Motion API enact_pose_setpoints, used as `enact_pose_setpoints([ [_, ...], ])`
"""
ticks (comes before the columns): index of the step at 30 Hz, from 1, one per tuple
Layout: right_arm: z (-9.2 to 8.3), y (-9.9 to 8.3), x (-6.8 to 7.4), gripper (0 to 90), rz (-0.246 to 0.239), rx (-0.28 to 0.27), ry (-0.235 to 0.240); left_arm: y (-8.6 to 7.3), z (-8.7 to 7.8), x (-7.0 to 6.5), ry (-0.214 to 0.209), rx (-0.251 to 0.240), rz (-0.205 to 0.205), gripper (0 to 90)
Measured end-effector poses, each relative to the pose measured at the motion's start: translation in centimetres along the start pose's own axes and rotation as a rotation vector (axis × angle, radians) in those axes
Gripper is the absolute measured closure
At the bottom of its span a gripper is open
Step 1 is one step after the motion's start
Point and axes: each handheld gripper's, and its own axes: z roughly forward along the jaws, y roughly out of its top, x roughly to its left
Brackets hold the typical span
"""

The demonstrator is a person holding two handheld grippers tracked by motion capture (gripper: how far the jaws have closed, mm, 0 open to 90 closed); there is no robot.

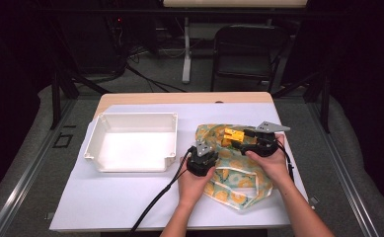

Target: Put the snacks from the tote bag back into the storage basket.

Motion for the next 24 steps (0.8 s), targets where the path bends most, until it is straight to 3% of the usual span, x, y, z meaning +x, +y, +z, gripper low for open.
enact_pose_setpoints([
  [7, 1.1, -0.5, 0.0, 26.7, -0.041, 0.025, 0.004, 0.0, 0.0, 0.0, 0.003, -0.001, 0.004, 81.5],
  [13, 1.2, -0.6, 0.3, 33.7, -0.058, 0.023, 0.02, 0.0, 0.0, -0.1, 0.003, 0.001, 0.005, 81.5],
  [24, 1.2, -0.7, 0.4, 36.2, -0.082, 0.028, 0.015, 0.0, 0.0, -0.1, 0.006, 0.0, 0.011, 81.4],
])
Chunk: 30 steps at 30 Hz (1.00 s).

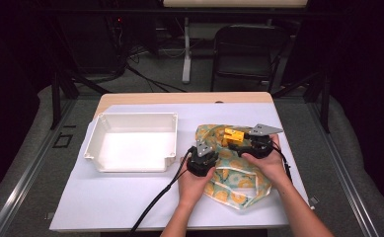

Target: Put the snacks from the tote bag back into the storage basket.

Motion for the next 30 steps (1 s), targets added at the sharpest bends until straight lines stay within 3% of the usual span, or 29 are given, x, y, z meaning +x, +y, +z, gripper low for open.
enact_pose_setpoints([
  [7, -0.2, -0.1, 0.0, 39.6, 0.004, -0.008, 0.013, 0.0, 0.0, 0.0, 0.0, 0.001, 0.004, 81.4],
  [17, 0.5, 0.1, 0.1, 35.9, 0.021, -0.029, 0.013, 0.0, 0.0, -0.1, 0.002, 0.002, 0.008, 81.4],
  [22, 0.3, 0.1, 0.3, 49.2, 0.01, -0.026, 0.04, 0.0, 0.0, -0.1, 0.002, 0.003, 0.007, 81.1],
  [25, 0.2, 0.2, 0.8, 50.2, -0.008, -0.008, 0.015, 0.0, 0.0, -0.1, 0.002, 0.0, 0.007, 80.0],
  [30, -0.3, 0.4, 0.9, 51.1, 0.023, -0.006, -0.013, 0.0, 0.0, 0.0, 0.001, -0.002, 0.0, 76.0],
])
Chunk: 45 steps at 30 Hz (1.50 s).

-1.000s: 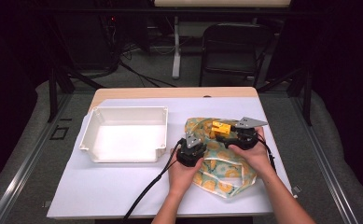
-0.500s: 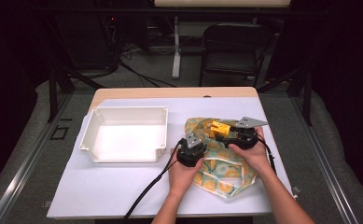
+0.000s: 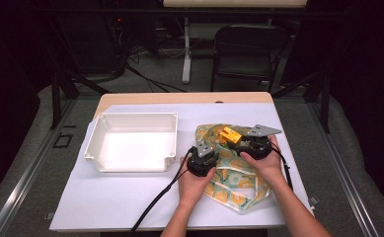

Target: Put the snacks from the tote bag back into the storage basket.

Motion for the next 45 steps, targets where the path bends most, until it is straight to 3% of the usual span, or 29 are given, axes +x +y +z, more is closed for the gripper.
enact_pose_setpoints([
  [3, -0.7, 0.4, -0.2, 51.3, 0.026, -0.019, -0.019, 0.0, -0.1, -0.1, 0.01, -0.005, 0.002, 73.4],
  [6, -1.6, 0.9, -0.4, 51.4, 0.051, -0.038, -0.026, -0.2, -0.3, -0.3, 0.039, -0.039, 0.01, 65.1],
  [11, -2.6, 2.0, -0.2, 51.3, 0.077, -0.056, -0.04, -0.4, -1.5, 0.3, 0.006, -0.178, -0.036, 47.2],
  [14, -3.4, 2.9, -0.1, 51.3, 0.096, -0.077, -0.045, -0.2, -2.0, 0.2, 0.008, -0.223, -0.021, 36.6],
  [23, -4.9, 4.3, 0.5, 51.3, 0.12, -0.115, -0.032, 2.1, -3.6, -1.8, 0.035, -0.245, -0.004, 4.8],
  [28, -4.7, 4.3, 1.2, 51.3, 0.139, -0.105, -0.025, 2.9, -3.7, -2.8, 0.016, -0.249, 0.029, 1.4],
  [31, -4.7, 4.4, 1.8, 51.3, 0.126, -0.099, -0.01, 2.9, -3.4, -3.1, 0.012, -0.24, 0.046, 2.0],
  [37, -4.6, 4.7, 3.0, 51.3, 0.123, -0.089, 0.01, 2.8, -3.2, -3.6, 0.021, -0.219, 0.065, 7.4],
  [45, -4.4, 4.9, 4.5, 51.2, 0.099, -0.074, 0.04, 3.1, -3.4, -3.7, 0.03, -0.233, 0.062, 15.7],
])
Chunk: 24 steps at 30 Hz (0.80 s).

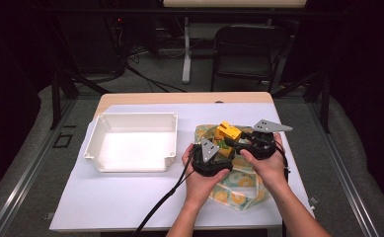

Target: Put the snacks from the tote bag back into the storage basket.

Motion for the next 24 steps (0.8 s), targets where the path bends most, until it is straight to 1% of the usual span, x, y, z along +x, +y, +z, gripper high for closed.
enact_pose_setpoints([
  [4, 0.4, -0.1, 0.7, 51.2, 0.003, 0.011, 0.015, 0.1, -0.1, -0.2, -0.003, -0.003, 0.005, 17.0],
  [5, 0.4, -0.1, 0.8, 51.2, -0.001, 0.016, 0.018, 0.1, -0.1, -0.2, 0.006, -0.003, 0.004, 17.6],
  [7, 0.6, -0.2, 1.0, 51.2, -0.005, 0.016, 0.013, 0.0, -0.1, -0.1, 0.02, 0.009, 0.008, 22.9],
  [9, 0.6, -0.2, 1.0, 51.1, -0.01, 0.027, 0.011, 0.0, -0.1, 0.0, 0.017, 0.014, 0.008, 24.0],
  [15, 0.7, -0.4, 1.1, 50.9, -0.001, 0.01, 0.012, 0.0, -0.3, 0.0, 0.014, 0.01, 0.005, 27.1],
  [18, 0.6, -0.4, 1.1, 50.3, -0.003, 0.004, 0.025, -0.1, -0.5, -0.1, 0.024, 0.004, 0.009, 28.7],
  [21, 0.6, -0.4, 1.2, 49.2, -0.024, -0.01, 0.034, -0.1, -0.8, -0.1, 0.024, -0.013, -0.006, 30.1],
  [23, 0.6, -0.5, 1.3, 47.9, -0.033, -0.024, 0.038, -0.1, -1.0, -0.1, 0.029, -0.009, -0.015, 30.7],
  [24, 0.6, -0.4, 1.3, 43.7, -0.039, -0.029, 0.042, -0.1, -1.1, -0.1, 0.037, -0.002, -0.014, 30.8],
])
